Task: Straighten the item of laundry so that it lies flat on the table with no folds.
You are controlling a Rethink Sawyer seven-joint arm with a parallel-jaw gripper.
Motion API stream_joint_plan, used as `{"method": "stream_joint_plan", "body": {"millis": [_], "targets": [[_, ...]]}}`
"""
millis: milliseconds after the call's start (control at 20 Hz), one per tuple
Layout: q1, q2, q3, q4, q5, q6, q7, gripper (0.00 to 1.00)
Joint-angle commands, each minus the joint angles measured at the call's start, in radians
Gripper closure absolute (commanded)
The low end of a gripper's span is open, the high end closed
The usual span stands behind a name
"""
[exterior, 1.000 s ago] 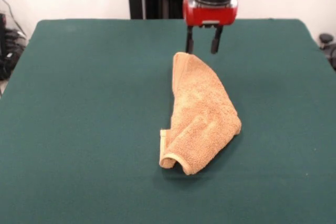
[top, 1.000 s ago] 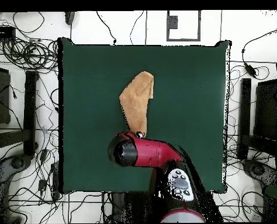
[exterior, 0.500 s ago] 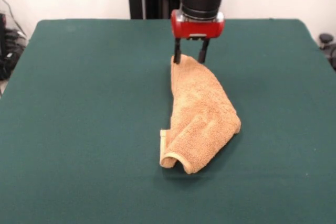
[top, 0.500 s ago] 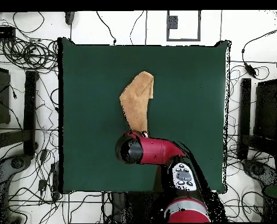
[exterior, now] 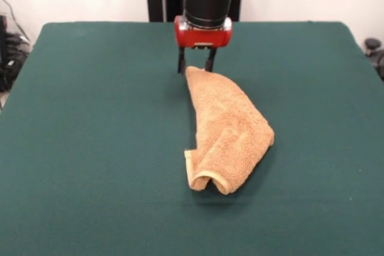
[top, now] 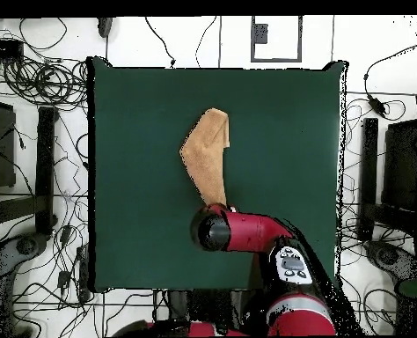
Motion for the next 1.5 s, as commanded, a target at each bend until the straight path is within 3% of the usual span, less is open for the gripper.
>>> {"method": "stream_joint_plan", "body": {"millis": [50,400,450,900,1000,1250,1500], "targets": [[-0.010,0.098,0.063,-0.100,-0.051,-0.064,0.079,0.00],[-0.039,0.098,0.101,-0.074,-0.080,-0.138,0.101,0.00],[-0.038,0.097,0.100,-0.070,-0.081,-0.144,0.105,1.00],[-0.056,0.063,0.115,-0.045,-0.040,-0.098,0.130,1.00],[-0.048,0.010,0.110,0.000,-0.032,-0.068,0.139,1.00],[0.055,-0.293,0.050,0.119,0.073,0.239,0.181,1.00],[0.128,-0.408,0.006,0.110,0.143,0.438,0.229,1.00]]}}
